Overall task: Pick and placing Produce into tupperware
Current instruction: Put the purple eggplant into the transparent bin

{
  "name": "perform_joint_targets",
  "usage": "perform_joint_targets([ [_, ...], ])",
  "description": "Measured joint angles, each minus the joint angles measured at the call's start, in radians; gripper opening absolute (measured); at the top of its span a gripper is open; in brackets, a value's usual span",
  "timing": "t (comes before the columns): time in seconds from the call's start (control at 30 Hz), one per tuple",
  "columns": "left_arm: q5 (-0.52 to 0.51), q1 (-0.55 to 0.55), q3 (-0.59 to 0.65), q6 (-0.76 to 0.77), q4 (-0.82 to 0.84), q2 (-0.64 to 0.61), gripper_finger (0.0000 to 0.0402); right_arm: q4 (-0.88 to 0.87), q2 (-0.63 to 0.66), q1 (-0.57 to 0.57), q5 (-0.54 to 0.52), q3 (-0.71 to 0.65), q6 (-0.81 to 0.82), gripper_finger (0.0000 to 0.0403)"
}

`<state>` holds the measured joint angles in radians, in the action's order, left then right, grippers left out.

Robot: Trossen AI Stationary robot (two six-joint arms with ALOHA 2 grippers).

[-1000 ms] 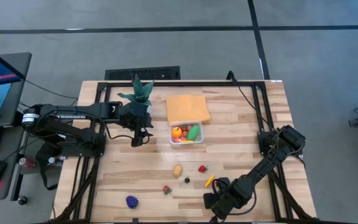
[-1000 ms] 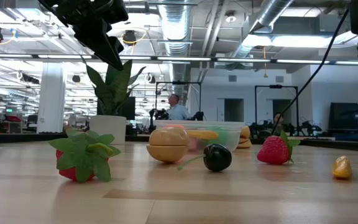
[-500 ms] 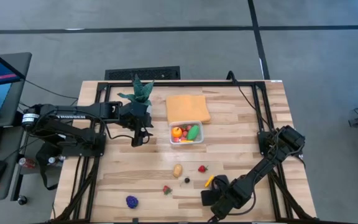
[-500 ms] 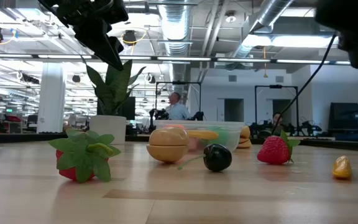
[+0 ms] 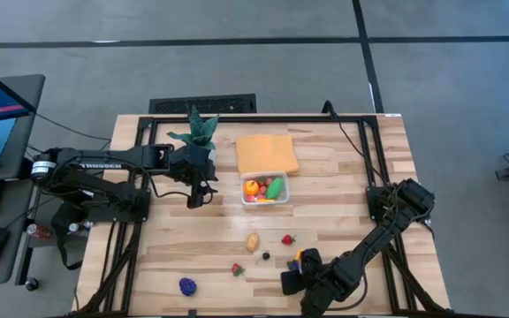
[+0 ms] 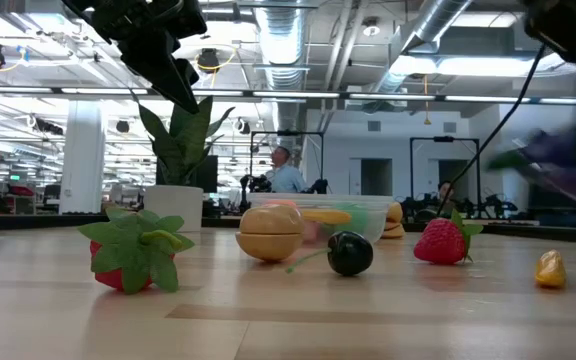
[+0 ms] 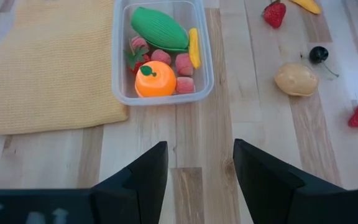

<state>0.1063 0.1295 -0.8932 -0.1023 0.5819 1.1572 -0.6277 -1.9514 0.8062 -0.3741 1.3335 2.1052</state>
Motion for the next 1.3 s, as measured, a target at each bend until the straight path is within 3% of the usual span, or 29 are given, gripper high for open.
perform_joint_targets([
  [0.73,0.022,0.000,0.000,0.050,0.000,0.000,0.0174,-0.016,0.002,-0.038,-0.368,0.051,-0.145,0.0133],
  [1.1,0.024,0.000,0.000,0.061,0.017,0.000,0.0174,-0.032,0.017,-0.169,-0.393,0.051,-0.351,0.0131],
  [1.3,0.023,0.000,0.000,0.058,0.036,0.000,0.0174,-0.141,0.063,-0.261,-0.393,0.051,-0.451,0.0136],
])
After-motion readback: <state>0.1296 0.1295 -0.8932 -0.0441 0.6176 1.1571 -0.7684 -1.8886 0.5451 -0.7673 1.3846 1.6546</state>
